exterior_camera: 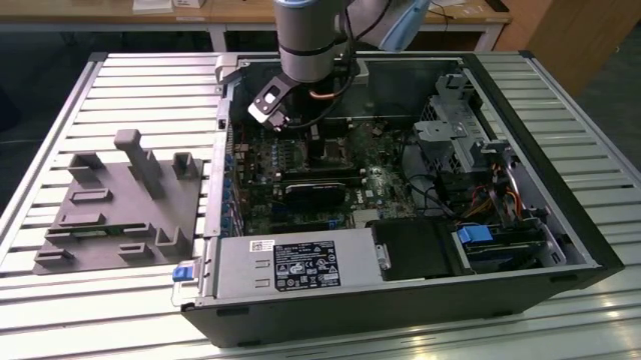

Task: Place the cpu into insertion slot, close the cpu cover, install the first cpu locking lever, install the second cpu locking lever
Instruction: 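Place the cpu into insertion slot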

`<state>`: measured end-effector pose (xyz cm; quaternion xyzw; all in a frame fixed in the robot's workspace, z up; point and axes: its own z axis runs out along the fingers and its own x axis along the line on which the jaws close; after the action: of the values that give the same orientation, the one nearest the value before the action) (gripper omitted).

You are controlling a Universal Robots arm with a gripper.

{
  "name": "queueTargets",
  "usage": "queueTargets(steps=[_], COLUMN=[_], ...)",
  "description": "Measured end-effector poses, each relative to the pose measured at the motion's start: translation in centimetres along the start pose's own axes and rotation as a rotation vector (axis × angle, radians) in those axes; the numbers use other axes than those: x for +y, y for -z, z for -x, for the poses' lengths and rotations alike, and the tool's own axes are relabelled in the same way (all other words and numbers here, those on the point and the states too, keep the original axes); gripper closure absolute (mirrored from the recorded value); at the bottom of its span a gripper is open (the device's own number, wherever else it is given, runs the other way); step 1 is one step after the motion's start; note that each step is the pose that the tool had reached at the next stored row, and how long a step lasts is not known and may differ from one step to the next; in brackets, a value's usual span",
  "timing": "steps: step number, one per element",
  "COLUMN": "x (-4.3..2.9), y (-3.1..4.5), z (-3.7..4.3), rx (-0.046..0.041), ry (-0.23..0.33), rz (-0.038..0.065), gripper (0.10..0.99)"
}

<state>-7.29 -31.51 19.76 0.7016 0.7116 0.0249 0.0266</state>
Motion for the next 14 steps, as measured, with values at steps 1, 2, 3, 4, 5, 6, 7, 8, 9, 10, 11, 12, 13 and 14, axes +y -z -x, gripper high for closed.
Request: queueTargets(steps=[1, 2, 3, 4, 5, 6, 7, 8, 9, 10, 11, 12, 13, 14], x=[0.10, 0.13, 0.16, 0.20, 0.23, 0.26, 0.30, 0.33, 0.36, 0.38, 0.39, 0.39, 0.39, 0.39], y=[1.40, 1.83, 2.31, 2.76, 3.19, 3.64, 4.08, 4.58, 5.01, 5.26, 5.33, 5.32, 5.32, 5.32], z=[0.02, 0.02, 0.02, 0.02, 0.02, 0.02, 0.02, 0.03, 0.03, 0.03, 0.03, 0.03, 0.03, 0.03], rx=[-0.0012, -0.0008, -0.0011, -0.0011, -0.0009, -0.0011, -0.0010, -0.0011, -0.0011, -0.0012, -0.0011, -0.0010, -0.0010, -0.0010], ry=[0.000, 0.000, 0.000, 0.000, 0.000, 0.000, 0.000, 0.000, 0.000, 0.000, 0.000, 0.000, 0.000, 0.000], rz=[0.000, 0.000, 0.000, 0.000, 0.000, 0.000, 0.000, 0.000, 0.000, 0.001, 0.001, 0.001, 0.001, 0.001], gripper=[0.549, 0.549, 0.549, 0.549, 0.549, 0.549, 0.549, 0.549, 0.549, 0.549, 0.549, 0.549, 0.549, 0.549])
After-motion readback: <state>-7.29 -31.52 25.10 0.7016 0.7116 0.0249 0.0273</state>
